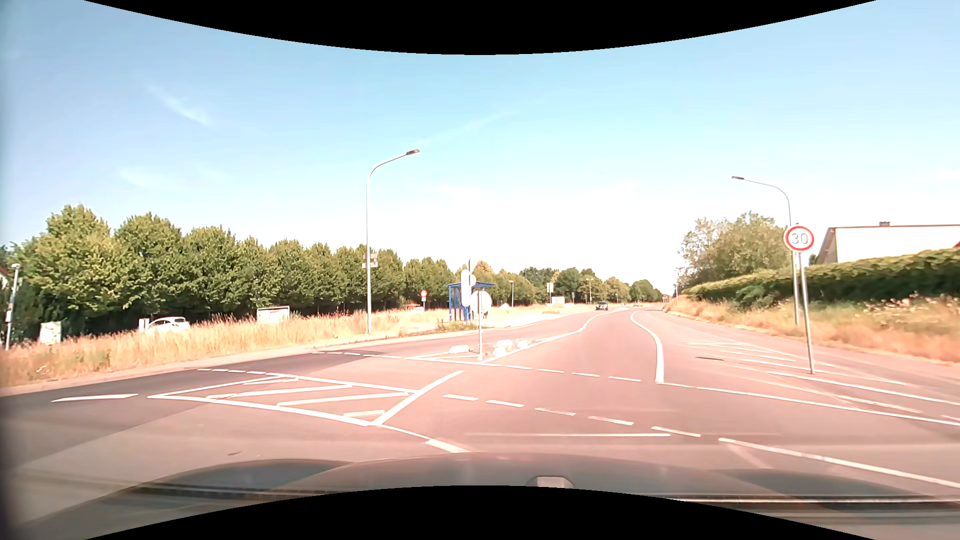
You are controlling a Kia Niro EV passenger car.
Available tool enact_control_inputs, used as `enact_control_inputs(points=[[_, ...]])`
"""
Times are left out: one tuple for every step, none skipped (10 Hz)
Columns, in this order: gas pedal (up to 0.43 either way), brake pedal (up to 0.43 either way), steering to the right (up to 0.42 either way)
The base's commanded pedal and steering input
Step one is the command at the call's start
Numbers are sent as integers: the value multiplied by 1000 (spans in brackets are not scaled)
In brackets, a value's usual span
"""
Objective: Follow the waypoints while adhering to traffic rules and regulations
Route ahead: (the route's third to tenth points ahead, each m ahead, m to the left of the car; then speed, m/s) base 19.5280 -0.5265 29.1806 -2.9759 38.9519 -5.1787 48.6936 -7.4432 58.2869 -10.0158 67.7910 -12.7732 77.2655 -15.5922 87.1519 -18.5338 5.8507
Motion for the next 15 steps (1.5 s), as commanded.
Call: enact_control_inputs(points=[[138,0,60],[138,0,74],[150,0,89],[157,0,104],[157,0,117],[169,0,124],[169,0,128],[177,0,129],[177,0,128],[177,0,126],[177,0,121],[189,0,111],[197,0,102],[220,0,91],[220,0,80]])
